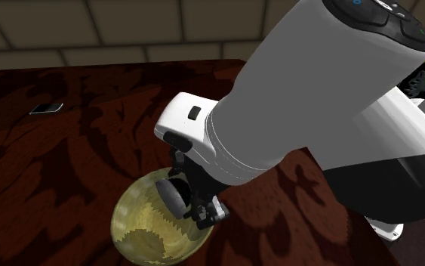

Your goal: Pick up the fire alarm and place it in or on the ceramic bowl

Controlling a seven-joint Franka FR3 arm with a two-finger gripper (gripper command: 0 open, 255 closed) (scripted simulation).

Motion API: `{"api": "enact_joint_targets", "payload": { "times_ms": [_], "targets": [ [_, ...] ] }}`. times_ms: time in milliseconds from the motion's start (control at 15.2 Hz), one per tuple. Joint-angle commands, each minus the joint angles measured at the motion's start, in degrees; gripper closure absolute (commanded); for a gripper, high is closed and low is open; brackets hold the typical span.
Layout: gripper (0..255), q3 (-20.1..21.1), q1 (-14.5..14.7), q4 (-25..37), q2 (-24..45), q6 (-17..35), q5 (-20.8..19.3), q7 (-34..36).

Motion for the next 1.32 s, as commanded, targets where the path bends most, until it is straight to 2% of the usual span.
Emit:
{"api": "enact_joint_targets", "payload": {
  "times_ms": [0,66,132,462,594,726,1254],
  "targets": [
    [255,0.02,-0.01,0.0,0.01,0.02,-0.02,0.02],
    [255,0.02,-0.01,0.0,0.01,0.02,-0.02,0.02],
    [0,0.02,-0.01,0.0,0.01,0.03,-0.02,0.02],
    [0,0.01,-0.01,-0.01,0.0,0.02,-0.02,0.02],
    [0,-3.35,3.54,0.48,-3.72,-3.05,4.4,-3.04],
    [0,-5.87,6.17,1.25,-6.52,-6.05,7.2,-4.98],
    [0,-5.9,6.22,1.25,-6.5,-6.06,7.16,-4.95]
  ]
}}
